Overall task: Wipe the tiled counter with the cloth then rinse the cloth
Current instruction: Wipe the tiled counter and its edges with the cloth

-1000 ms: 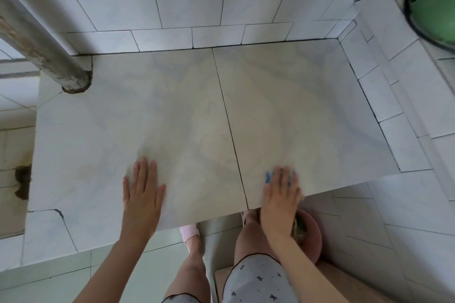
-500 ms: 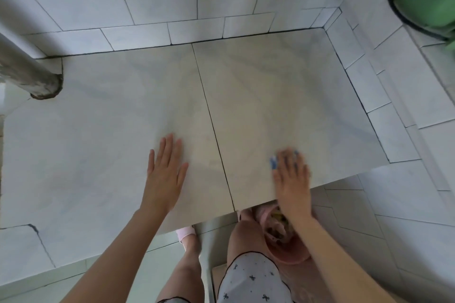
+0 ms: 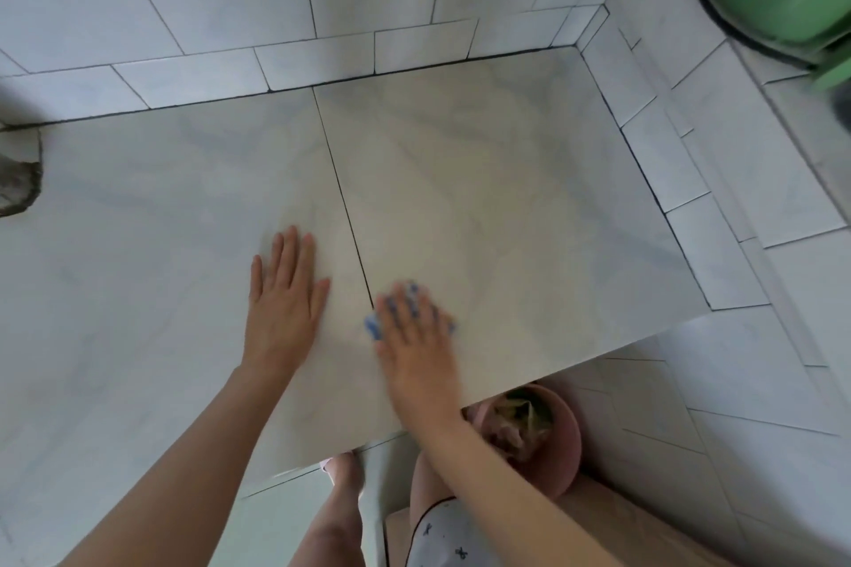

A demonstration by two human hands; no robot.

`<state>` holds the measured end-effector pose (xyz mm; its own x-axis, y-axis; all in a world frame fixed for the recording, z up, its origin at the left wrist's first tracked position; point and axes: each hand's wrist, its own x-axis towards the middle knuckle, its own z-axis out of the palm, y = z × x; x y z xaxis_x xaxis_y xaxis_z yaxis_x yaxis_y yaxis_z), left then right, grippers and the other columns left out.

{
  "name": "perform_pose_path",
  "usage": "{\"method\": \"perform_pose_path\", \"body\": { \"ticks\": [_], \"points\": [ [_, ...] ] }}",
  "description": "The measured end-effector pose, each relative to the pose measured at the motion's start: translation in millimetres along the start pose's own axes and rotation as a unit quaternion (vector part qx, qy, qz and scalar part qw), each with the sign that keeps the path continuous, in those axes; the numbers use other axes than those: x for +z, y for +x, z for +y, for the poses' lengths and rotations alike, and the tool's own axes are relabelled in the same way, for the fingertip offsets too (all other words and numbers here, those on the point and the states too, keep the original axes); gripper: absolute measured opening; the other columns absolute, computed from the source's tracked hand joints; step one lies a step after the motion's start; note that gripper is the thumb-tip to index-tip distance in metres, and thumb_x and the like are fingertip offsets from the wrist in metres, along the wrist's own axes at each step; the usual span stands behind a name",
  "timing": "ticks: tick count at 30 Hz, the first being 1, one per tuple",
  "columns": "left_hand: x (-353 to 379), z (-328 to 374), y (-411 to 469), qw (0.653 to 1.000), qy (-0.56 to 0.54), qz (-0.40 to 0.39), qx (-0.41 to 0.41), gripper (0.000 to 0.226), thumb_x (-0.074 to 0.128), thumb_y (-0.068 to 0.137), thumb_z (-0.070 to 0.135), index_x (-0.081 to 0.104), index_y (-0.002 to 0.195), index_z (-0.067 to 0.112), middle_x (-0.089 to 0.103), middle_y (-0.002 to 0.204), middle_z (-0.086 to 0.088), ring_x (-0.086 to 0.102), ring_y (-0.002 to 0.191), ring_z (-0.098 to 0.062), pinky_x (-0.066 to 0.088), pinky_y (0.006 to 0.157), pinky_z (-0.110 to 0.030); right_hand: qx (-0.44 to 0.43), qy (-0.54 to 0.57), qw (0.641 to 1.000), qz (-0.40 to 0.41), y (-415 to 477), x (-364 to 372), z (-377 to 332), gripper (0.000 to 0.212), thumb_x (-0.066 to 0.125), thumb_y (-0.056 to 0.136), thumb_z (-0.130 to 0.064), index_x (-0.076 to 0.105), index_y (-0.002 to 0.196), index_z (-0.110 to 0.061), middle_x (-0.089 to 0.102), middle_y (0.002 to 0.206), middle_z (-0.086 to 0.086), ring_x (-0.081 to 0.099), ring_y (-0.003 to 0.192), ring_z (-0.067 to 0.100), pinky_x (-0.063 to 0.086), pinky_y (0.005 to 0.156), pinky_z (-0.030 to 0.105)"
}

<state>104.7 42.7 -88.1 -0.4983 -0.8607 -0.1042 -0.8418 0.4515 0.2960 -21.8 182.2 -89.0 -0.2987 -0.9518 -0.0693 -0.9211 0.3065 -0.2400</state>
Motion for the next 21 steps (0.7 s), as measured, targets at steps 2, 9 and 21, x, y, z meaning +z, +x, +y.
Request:
{"method": "perform_pose_path", "body": {
  "ticks": [2,9,21],
  "points": [
    [0,-2,10,1.0,0.003,0.004,-0.014,0.067,0.01,0.092,0.048,0.009,0.15,0.013,0.001,0.157,-0.003,-0.005,0.143,-0.011,-0.018,0.112,-0.023,-0.064,-0.002,0.998,-0.026,10,0,-4,0.05,0.026,0.098,-0.036,0.027,0.147,-0.023,0.026,0.154,-0.001,0.018,0.143,0.024,0.014,0.114,0.04],
    [6,1,14,0.999,0.018,0.028,-0.026,0.061,0.015,0.096,0.04,0.014,0.149,0.01,0.01,0.157,-0.005,0.004,0.145,-0.015,-0.008,0.117,-0.032,0.058,-0.062,0.996,0.013,78,-28,143,0.051,0.023,0.097,-0.034,0.043,0.139,-0.014,0.041,0.145,0.011,0.035,0.135,0.034,0.03,0.106,0.044],
    [9,2,14,0.998,0.024,0.045,-0.028,0.057,0.019,0.097,0.034,0.015,0.149,0.011,0.012,0.157,-0.005,0.006,0.145,-0.015,0.001,0.119,-0.036,-0.027,-0.008,0.999,0.029,88,-10,38,0.048,0.028,0.097,-0.032,0.043,0.139,-0.015,0.041,0.146,0.008,0.034,0.136,0.033,0.024,0.109,0.045]
  ]
}}
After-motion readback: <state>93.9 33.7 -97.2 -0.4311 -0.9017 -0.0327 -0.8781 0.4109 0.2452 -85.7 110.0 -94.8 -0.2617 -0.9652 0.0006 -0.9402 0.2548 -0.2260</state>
